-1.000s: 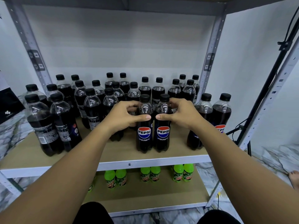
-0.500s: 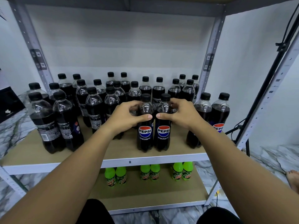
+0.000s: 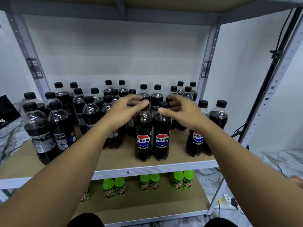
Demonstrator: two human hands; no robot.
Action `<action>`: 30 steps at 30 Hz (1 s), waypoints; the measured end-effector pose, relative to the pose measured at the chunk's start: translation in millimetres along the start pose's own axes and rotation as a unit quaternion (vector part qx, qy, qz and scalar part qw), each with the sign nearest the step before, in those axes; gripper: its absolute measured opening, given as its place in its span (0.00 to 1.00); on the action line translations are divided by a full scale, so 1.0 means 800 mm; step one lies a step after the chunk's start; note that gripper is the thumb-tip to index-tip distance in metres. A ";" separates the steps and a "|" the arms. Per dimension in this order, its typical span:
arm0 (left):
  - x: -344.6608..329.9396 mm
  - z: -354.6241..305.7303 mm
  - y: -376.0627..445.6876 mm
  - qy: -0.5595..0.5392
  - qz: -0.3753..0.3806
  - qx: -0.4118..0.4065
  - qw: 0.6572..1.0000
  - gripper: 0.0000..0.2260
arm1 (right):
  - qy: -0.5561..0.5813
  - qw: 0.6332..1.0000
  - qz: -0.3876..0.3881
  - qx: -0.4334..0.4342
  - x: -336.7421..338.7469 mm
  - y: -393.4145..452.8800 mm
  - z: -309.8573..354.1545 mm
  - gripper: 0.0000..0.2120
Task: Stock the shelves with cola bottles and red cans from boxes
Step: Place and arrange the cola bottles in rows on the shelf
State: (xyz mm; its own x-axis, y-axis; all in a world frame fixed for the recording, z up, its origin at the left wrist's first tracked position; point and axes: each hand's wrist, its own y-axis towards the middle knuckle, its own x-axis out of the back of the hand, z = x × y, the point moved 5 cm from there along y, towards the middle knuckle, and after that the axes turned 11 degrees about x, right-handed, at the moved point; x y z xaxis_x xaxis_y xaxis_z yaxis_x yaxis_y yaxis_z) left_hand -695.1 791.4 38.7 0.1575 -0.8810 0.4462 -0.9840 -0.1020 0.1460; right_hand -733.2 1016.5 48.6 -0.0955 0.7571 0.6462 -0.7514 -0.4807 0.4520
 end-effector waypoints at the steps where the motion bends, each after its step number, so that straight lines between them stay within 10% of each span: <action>1: 0.003 -0.014 0.007 0.005 -0.005 -0.011 1.000 0.26 | 0.000 1.000 -0.011 -0.002 0.011 0.006 0.003 0.42; 10: -0.035 -0.104 0.118 0.094 0.007 -0.019 0.995 0.15 | -0.087 0.993 -0.058 -0.050 0.118 0.078 -0.024 0.22; 30: -0.146 -0.117 0.279 0.391 0.037 0.081 0.916 0.18 | -0.319 0.925 0.146 -0.144 0.107 0.200 -0.147 0.18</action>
State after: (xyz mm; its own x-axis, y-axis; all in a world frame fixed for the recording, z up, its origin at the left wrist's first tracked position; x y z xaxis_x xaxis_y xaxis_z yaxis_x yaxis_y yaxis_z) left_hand -925.1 914.7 101.8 0.0386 -0.2947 0.9548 -0.9837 -0.1789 -0.0154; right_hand -938.9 1056.3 103.8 0.0146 0.1547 0.9879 -0.9058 -0.4163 0.0786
